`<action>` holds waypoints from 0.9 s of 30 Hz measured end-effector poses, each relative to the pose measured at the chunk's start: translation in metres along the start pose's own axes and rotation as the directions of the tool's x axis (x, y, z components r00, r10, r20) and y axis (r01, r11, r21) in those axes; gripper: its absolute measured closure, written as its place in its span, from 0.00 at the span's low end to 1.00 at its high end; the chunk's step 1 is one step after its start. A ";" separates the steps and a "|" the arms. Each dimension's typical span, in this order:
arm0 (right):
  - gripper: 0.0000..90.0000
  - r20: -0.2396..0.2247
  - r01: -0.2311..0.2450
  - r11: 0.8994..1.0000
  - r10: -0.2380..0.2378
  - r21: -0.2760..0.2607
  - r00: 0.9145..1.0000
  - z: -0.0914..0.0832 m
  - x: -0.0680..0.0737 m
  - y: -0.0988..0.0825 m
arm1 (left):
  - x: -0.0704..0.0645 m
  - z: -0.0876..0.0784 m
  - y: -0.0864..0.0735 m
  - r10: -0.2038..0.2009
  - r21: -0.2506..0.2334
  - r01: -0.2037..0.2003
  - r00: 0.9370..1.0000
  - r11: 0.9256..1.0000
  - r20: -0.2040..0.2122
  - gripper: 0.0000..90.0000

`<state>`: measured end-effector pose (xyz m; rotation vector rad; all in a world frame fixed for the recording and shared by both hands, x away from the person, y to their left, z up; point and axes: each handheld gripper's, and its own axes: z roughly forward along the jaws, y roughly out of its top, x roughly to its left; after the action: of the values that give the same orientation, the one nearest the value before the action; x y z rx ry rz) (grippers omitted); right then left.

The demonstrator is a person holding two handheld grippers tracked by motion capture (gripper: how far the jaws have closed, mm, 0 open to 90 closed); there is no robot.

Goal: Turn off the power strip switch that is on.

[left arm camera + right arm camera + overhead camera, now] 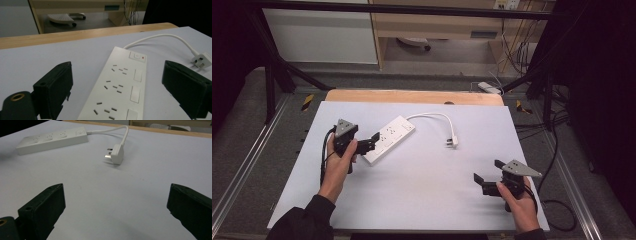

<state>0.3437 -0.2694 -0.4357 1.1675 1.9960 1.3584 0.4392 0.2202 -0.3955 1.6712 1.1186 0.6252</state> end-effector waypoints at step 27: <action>0.02 -0.005 0.006 1.000 -0.006 0.009 1.000 0.002 0.000 0.000 | 0.000 -0.069 0.005 0.000 -0.086 0.005 0.998 0.996 0.058 0.06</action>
<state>0.3452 -0.2681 -0.4367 1.1629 2.0096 1.3519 0.3849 0.2506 -0.3651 1.6044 1.0376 0.6111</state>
